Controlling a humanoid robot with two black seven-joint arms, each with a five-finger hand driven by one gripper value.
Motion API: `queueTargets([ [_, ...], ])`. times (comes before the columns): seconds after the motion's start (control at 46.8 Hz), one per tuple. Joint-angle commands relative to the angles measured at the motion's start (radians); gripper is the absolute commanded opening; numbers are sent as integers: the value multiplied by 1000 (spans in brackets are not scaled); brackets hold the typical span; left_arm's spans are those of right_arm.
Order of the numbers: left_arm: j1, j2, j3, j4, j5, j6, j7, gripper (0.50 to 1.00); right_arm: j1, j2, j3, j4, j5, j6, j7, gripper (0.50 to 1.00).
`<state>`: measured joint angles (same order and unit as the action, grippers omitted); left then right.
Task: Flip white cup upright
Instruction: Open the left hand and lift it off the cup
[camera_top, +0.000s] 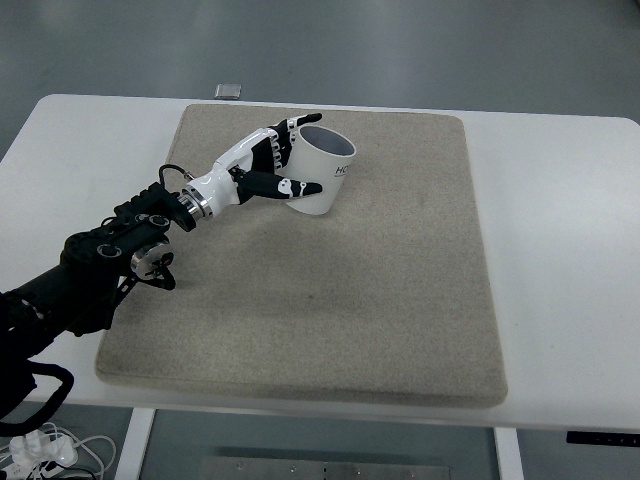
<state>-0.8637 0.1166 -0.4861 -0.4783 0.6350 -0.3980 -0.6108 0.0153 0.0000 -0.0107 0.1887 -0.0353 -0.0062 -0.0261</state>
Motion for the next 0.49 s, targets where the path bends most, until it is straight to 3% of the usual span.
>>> queueTargets([
  [0.0,0,1,-2,-2,0,-1,0,994,0,0,0,0,0,0,0,952],
  [0.299,-9,9,-20,-6,-3,-7,0,994,0,0,0,0,0,0,0,952],
  [0.47,-21,57,-72,-71,-5,-24,0,994,0,0,0,0,0,0,0,952],
])
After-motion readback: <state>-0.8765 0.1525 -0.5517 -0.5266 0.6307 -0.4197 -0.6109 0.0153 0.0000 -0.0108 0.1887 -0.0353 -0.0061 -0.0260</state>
